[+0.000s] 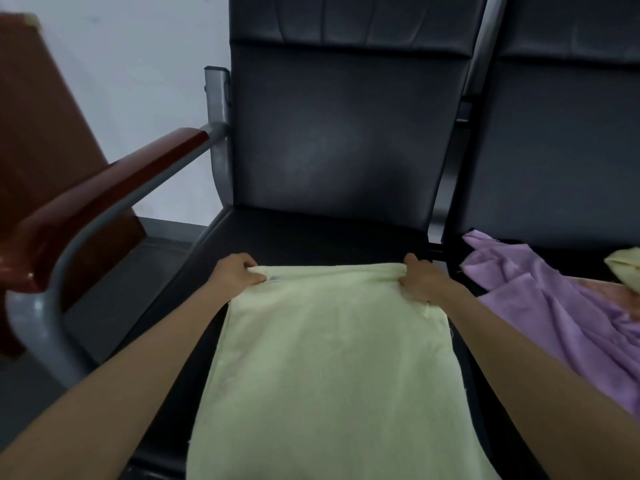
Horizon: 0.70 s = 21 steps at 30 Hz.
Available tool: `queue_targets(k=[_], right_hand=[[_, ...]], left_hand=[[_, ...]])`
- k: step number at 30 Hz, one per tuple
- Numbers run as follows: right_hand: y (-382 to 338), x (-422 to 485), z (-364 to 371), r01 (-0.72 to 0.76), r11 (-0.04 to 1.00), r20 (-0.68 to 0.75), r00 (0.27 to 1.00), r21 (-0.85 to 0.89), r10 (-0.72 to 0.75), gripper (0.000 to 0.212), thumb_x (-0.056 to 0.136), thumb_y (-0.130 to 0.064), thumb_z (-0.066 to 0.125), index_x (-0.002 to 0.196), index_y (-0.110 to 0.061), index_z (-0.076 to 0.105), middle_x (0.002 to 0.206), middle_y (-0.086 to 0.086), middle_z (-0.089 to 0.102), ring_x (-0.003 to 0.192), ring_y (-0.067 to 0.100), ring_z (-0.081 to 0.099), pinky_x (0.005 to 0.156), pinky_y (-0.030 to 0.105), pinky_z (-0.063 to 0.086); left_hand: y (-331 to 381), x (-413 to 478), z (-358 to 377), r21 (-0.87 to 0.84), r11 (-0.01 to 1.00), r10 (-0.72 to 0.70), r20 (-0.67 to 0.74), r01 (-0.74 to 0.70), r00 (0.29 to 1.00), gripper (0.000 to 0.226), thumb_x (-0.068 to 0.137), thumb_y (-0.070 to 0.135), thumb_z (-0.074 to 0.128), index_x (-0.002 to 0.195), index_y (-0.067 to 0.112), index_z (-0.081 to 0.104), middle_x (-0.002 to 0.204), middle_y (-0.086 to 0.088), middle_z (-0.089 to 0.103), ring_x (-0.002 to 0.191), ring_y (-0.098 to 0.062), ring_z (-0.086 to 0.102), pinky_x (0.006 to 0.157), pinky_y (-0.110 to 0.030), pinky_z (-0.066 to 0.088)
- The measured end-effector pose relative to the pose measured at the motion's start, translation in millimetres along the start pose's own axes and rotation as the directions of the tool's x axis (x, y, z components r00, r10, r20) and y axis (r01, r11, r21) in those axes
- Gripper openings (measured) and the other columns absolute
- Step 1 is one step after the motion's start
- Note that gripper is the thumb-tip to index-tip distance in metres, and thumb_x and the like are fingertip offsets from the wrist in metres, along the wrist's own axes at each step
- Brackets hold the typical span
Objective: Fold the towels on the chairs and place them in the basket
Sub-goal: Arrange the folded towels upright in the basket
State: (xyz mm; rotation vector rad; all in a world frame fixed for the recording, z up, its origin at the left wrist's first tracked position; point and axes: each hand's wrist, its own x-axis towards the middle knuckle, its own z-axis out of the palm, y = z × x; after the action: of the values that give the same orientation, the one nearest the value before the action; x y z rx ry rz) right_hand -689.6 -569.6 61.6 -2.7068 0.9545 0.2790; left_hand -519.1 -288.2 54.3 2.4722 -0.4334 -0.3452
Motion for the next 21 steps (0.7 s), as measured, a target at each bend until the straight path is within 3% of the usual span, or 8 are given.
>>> queue_targets(k=[2, 4, 6, 8, 10, 14, 17, 21], right_hand=[[1, -11, -3, 0.02, 1.0, 0.076, 0.997, -0.007, -0.02, 0.036, 0.093, -0.013, 0.045, 0.128, -0.011, 0.038, 0.11, 0.011, 0.05, 0.093, 0.027, 0.054, 0.065, 0.031, 0.045], [2, -25, -5, 0.028, 0.998, 0.107, 0.994, -0.055, -0.022, 0.034, 0.092, -0.012, 0.045, 0.126, -0.01, 0.045, 0.116, 0.01, 0.053, 0.097, 0.026, 0.054, 0.075, 0.032, 0.048], [4, -39, -5, 0.014, 0.987, 0.083, 0.997, -0.157, -0.001, 0.037, 0.09, -0.014, 0.047, 0.127, -0.011, 0.048, 0.128, 0.01, 0.052, 0.113, 0.029, 0.051, 0.092, 0.035, 0.045], [6, -56, -6, -0.013, 0.97, 0.028, 0.999, -0.241, 0.021, 0.037, 0.09, -0.015, 0.048, 0.127, -0.012, 0.048, 0.13, 0.009, 0.049, 0.123, 0.032, 0.043, 0.097, 0.038, 0.04], [7, -73, -8, 0.002, 0.979, 0.002, 1.0, -0.206, -0.001, 0.033, 0.09, -0.013, 0.047, 0.123, -0.011, 0.05, 0.125, 0.009, 0.053, 0.118, 0.029, 0.048, 0.091, 0.034, 0.043], [14, -110, -21, 0.094, 0.995, 0.086, 0.992, -0.032, -0.091, 0.028, 0.084, -0.006, 0.055, 0.112, -0.01, 0.05, 0.107, 0.008, 0.056, 0.097, 0.024, 0.056, 0.068, 0.025, 0.043], [16, -148, -40, 0.14, 0.986, 0.157, 0.98, -0.091, -0.124, 0.033, 0.082, -0.009, 0.062, 0.115, -0.006, 0.055, 0.094, 0.004, 0.053, 0.083, 0.019, 0.051, 0.057, 0.024, 0.037], [16, -198, -67, 0.143, 0.966, 0.19, 0.977, -0.217, -0.102, 0.017, 0.086, -0.015, 0.062, 0.1, -0.005, 0.063, 0.08, 0.002, 0.052, 0.073, 0.017, 0.05, 0.061, 0.026, 0.038]], left_hand=[[-3, -10, 2, 0.018, 1.0, 0.007, 0.006, -0.007, 1.0, 0.025, 0.083, 0.024, 0.072, 0.103, 0.014, 0.063, 0.108, -0.004, 0.06, 0.091, -0.015, 0.053, 0.075, -0.026, 0.04], [-5, -23, 1, 0.008, 1.0, 0.01, 0.012, -0.01, 1.0, 0.019, 0.082, 0.024, 0.072, 0.096, 0.015, 0.062, 0.104, -0.004, 0.061, 0.09, -0.017, 0.055, 0.073, -0.027, 0.041], [-6, -38, 0, -0.003, 1.0, 0.015, 0.032, -0.015, 0.999, 0.016, 0.082, 0.023, 0.072, 0.091, 0.016, 0.061, 0.1, -0.003, 0.06, 0.09, -0.018, 0.056, 0.073, -0.028, 0.042], [-8, -55, -1, -0.01, 1.0, 0.029, 0.054, -0.029, 0.998, 0.013, 0.082, 0.022, 0.071, 0.087, 0.018, 0.059, 0.098, -0.003, 0.06, 0.087, -0.018, 0.055, 0.07, -0.027, 0.041], [-11, -70, -4, -0.036, 0.998, 0.06, 0.056, -0.058, 0.997, 0.01, 0.085, 0.018, 0.067, 0.085, 0.016, 0.057, 0.098, -0.006, 0.061, 0.082, -0.017, 0.055, 0.063, -0.026, 0.039], [-15, -106, -23, -0.045, 0.995, 0.094, 0.032, -0.093, 0.995, 0.006, 0.096, 0.012, 0.049, 0.096, 0.01, 0.055, 0.099, -0.008, 0.059, 0.081, -0.015, 0.052, 0.06, -0.023, 0.037], [-12, -140, -43, -0.078, 0.987, 0.141, -0.001, -0.141, 0.99, 0.008, 0.097, 0.009, 0.046, 0.095, 0.009, 0.054, 0.093, -0.008, 0.059, 0.079, -0.016, 0.054, 0.063, -0.027, 0.045], [3, -181, -76, -0.109, 0.973, 0.199, -0.063, -0.205, 0.978, 0.009, 0.095, 0.011, 0.052, 0.088, 0.007, 0.055, 0.085, -0.008, 0.062, 0.084, -0.026, 0.062, 0.075, -0.044, 0.055]])
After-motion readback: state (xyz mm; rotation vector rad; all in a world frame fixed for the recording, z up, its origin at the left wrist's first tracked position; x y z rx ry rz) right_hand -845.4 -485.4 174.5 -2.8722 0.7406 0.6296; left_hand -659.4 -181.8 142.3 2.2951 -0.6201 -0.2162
